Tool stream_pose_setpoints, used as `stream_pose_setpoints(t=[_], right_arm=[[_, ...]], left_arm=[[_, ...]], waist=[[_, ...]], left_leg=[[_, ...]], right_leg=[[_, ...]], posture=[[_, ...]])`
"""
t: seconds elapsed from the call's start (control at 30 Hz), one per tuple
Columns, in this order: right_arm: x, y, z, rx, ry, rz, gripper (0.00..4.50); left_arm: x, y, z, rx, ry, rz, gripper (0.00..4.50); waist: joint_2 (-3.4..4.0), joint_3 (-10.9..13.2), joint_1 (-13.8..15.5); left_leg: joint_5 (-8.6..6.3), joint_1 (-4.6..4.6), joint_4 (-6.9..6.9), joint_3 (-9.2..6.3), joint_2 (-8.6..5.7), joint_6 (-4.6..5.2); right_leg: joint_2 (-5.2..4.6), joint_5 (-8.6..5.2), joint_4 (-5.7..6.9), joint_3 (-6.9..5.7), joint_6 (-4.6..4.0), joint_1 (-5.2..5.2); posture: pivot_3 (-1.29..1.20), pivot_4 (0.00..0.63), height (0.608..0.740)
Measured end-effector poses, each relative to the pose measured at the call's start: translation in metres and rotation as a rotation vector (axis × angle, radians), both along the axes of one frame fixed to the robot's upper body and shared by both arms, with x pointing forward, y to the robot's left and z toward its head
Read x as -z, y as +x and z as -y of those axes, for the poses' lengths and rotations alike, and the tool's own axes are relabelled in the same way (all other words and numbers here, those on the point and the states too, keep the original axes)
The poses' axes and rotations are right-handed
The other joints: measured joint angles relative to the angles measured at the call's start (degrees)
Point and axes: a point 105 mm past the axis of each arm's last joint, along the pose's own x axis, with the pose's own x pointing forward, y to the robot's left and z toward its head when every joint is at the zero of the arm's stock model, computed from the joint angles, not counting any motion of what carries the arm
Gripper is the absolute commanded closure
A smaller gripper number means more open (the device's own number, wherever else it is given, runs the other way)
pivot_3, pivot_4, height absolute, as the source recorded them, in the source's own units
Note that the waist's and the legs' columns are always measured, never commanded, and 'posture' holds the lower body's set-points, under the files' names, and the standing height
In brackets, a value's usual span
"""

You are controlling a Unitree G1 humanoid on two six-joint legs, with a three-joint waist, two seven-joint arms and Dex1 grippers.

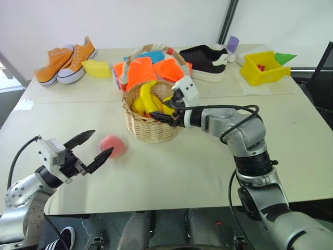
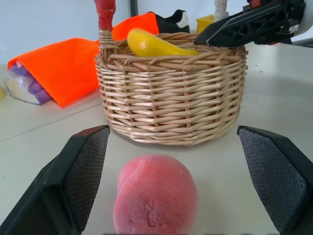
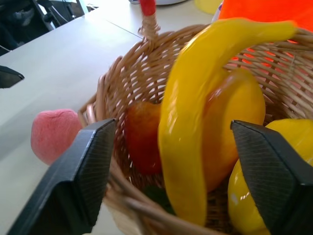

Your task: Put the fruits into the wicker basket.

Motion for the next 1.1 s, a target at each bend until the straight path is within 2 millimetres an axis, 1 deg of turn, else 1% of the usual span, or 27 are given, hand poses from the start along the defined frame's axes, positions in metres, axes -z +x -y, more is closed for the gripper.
stream_pose_setpoints(t=[0.03, 0.1, 0.13, 0.17, 0.2, 0.23, 0.3, 0.37, 0.43, 0.53, 0.63, 0.8, 0.93, 1.1], right_arm=[[-0.005, -0.001, 0.002, -0.001, 0.007, 0.018, 0.88], [-0.020, -0.005, 0.008, -0.023, 0.049, 0.077, 0.88], [-0.028, -0.011, 0.013, -0.043, 0.073, 0.124, 0.88], [-0.031, -0.014, 0.015, -0.055, 0.079, 0.143, 0.88], [-0.032, -0.020, 0.022, -0.075, 0.084, 0.181, 0.88], [-0.030, -0.027, 0.027, -0.090, 0.089, 0.200, 0.88], [-0.017, -0.040, 0.037, -0.114, 0.089, 0.212, 0.88], [-0.003, -0.051, 0.049, -0.128, 0.052, 0.230, 0.88], [0.013, -0.062, 0.064, -0.136, -0.020, 0.252, 0.88], [0.041, -0.079, 0.090, -0.149, -0.140, 0.234, 0.88], [0.050, -0.089, 0.105, -0.157, -0.194, 0.235, 0.88], [0.048, -0.099, 0.107, -0.198, -0.234, 0.276, 0.88], [0.047, -0.099, 0.106, -0.198, -0.237, 0.292, 0.88], [0.049, -0.098, 0.105, -0.203, -0.244, 0.300, 0.88]], left_arm=[[-0.001, 0.001, 0.000, 0.000, -0.001, 0.003, 0.00], [-0.001, 0.002, 0.000, -0.005, -0.003, 0.004, 0.00], [-0.001, 0.003, 0.000, -0.009, -0.006, 0.002, 0.00], [-0.001, 0.003, -0.001, -0.015, -0.007, 0.000, 0.00], [-0.001, 0.004, -0.001, -0.025, -0.012, -0.006, 0.00], [0.000, 0.006, -0.002, -0.035, -0.018, -0.012, 0.00], [0.002, 0.008, -0.004, -0.065, -0.036, -0.028, 0.00], [0.004, 0.011, -0.005, -0.093, -0.052, -0.047, 0.00], [0.009, 0.011, -0.006, -0.113, -0.055, -0.093, 0.00], [0.020, 0.015, -0.007, -0.166, -0.045, -0.161, 0.00], [0.025, 0.023, -0.003, -0.209, -0.039, -0.205, 0.00], [0.028, 0.034, 0.006, -0.232, -0.032, -0.234, 0.00], [0.033, 0.038, 0.025, -0.171, -0.017, -0.264, 0.00], [0.041, 0.038, 0.035, -0.134, 0.009, -0.294, 0.00]], waist=[[0.00, 0.00, 0.04], [0.00, 0.00, 0.18], [-0.01, -0.01, 0.31], [-0.01, -0.01, 0.31], [-0.02, -0.01, 0.35], [-0.04, -0.02, 0.43], [-0.03, -0.02, 0.36], [-0.03, -0.02, 0.37], [-0.04, -0.02, 0.36], [-0.04, -0.01, 0.49], [-0.04, -0.01, 0.39], [-0.05, -0.01, 0.56], [-0.04, -0.02, 0.73], [-0.02, -0.03, 0.54]], left_leg=[[0.00, 0.00, 0.00, 0.00, 0.00, 0.00], [-0.01, 0.00, 0.00, 0.00, 0.00, -0.01], [-0.01, 0.00, 0.00, -0.01, 0.00, -0.01], [0.00, 0.00, 0.00, -0.01, 0.00, 0.00], [0.01, 0.00, 0.00, -0.01, 0.00, 0.01], [0.01, 0.00, 0.00, -0.02, 0.00, 0.02], [0.02, 0.00, 0.00, -0.01, 0.00, 0.04], [0.03, -0.01, 0.02, 0.00, 0.00, 0.05], [0.03, 0.00, 0.03, 0.01, 0.00, 0.05], [0.03, 0.01, 0.06, 0.01, 0.01, 0.06], [0.03, 0.04, 0.12, 0.00, 0.03, 0.06], [0.03, 0.06, 0.13, -0.01, 0.03, 0.06], [0.03, 0.06, 0.15, -0.01, 0.03, 0.05], [0.02, 0.12, 0.13, -0.02, 0.05, 0.04]], right_leg=[[0.00, 0.00, -0.01, 0.00, 0.00, 0.01], [-0.01, 0.00, -0.02, -0.01, 0.01, 0.01], [-0.01, 0.00, -0.03, -0.03, 0.01, 0.03], [-0.01, 0.00, -0.03, -0.03, 0.01, 0.03], [-0.01, 0.00, -0.04, -0.03, 0.01, 0.04], [-0.01, 0.00, -0.05, -0.05, 0.01, 0.06], [-0.01, 0.01, -0.05, -0.02, 0.02, 0.12], [-0.02, 0.00, -0.04, -0.02, 0.02, 0.18], [-0.02, -0.02, -0.06, -0.02, -0.01, 0.23], [-0.02, -0.07, -0.06, -0.04, -0.11, 0.36], [0.00, -0.08, -0.04, -0.03, -0.12, 0.44], [-0.02, -0.09, -0.06, -0.05, -0.12, 0.48], [-0.03, -0.09, -0.11, -0.05, -0.12, 0.54], [-0.01, -0.09, -0.09, -0.05, -0.13, 0.56]], posture=[[0.00, 0.150, 0.740], [0.00, 0.150, 0.740], [0.00, 0.150, 0.740], [0.00, 0.150, 0.740], [0.00, 0.150, 0.740], [0.00, 0.150, 0.740], [0.00, 0.150, 0.740], [0.00, 0.150, 0.740], [0.00, 0.150, 0.740], [0.00, 0.150, 0.740], [0.00, 0.150, 0.740], [0.00, 0.150, 0.740], [0.00, 0.150, 0.740], [0.00, 0.150, 0.740]])
